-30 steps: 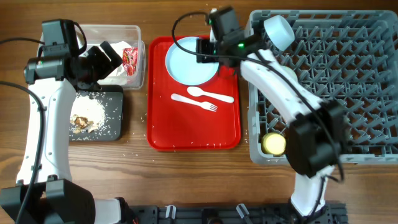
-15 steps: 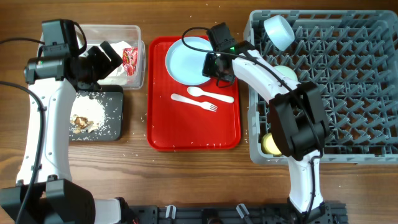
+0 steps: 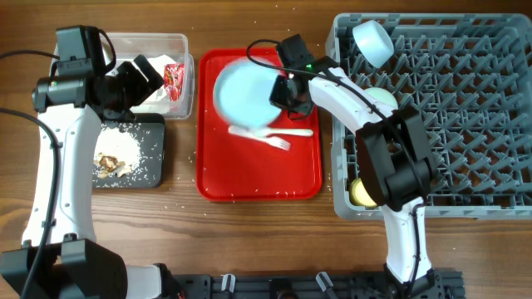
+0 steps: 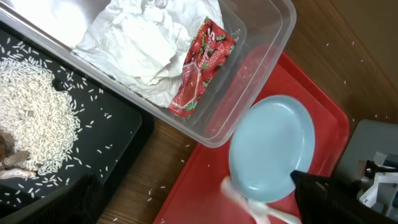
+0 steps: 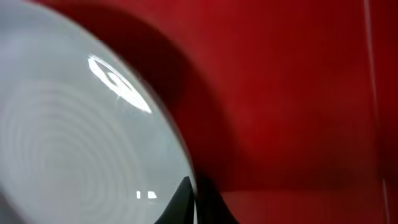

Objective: Sort waste into correct bins and load items into the dishwasher rack
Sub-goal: 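Lift the plate and stand it upright in the rack's right side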

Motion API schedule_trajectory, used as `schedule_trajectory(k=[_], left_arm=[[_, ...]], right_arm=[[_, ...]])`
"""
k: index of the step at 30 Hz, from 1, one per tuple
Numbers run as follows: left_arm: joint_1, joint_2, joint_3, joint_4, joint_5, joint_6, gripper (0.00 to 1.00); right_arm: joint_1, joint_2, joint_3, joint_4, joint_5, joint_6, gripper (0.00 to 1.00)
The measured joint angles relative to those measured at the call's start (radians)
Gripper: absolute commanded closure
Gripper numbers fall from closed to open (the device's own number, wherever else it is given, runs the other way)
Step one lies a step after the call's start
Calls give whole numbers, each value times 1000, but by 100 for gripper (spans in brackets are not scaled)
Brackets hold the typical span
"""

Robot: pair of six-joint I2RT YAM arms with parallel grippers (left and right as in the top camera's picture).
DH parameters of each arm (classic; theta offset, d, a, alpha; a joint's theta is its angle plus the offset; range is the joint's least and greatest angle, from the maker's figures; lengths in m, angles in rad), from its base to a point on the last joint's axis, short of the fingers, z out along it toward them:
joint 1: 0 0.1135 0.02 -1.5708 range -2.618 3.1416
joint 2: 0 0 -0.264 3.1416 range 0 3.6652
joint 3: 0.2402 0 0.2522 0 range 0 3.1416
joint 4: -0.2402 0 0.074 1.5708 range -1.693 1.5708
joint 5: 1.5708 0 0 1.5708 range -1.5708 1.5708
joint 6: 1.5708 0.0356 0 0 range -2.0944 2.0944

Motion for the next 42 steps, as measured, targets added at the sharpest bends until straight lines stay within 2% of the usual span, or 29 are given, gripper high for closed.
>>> schedule_trajectory(k=[7, 14, 18, 19, 24, 28, 30, 34, 42], left_arm=[[0, 0, 0, 0, 0, 0, 0], [0, 0, 0, 0, 0, 0, 0], [0, 0, 0, 1, 0, 0, 0], [0, 0, 0, 0, 0, 0, 0], [0, 0, 0, 0, 0, 0, 0], [0, 0, 0, 0, 0, 0, 0], [0, 0, 0, 0, 0, 0, 0], [0, 0, 0, 0, 0, 0, 0], [0, 0, 0, 0, 0, 0, 0]], right_arm=[[-2, 4, 0, 28, -42, -30, 96], [-36, -72, 53, -26, 4, -224, 96], [-78, -233, 60, -51, 144, -314, 96], [-111, -369, 74, -64, 273, -333, 96], [-214, -678, 119, -126, 637, -474, 96], [-323, -797, 131, -182, 792, -614, 96], [-387, -794, 122, -196, 842, -720, 96], [-435, -746, 48, -167, 866, -841, 96], [-445, -622, -83, -59, 896, -1019, 96]])
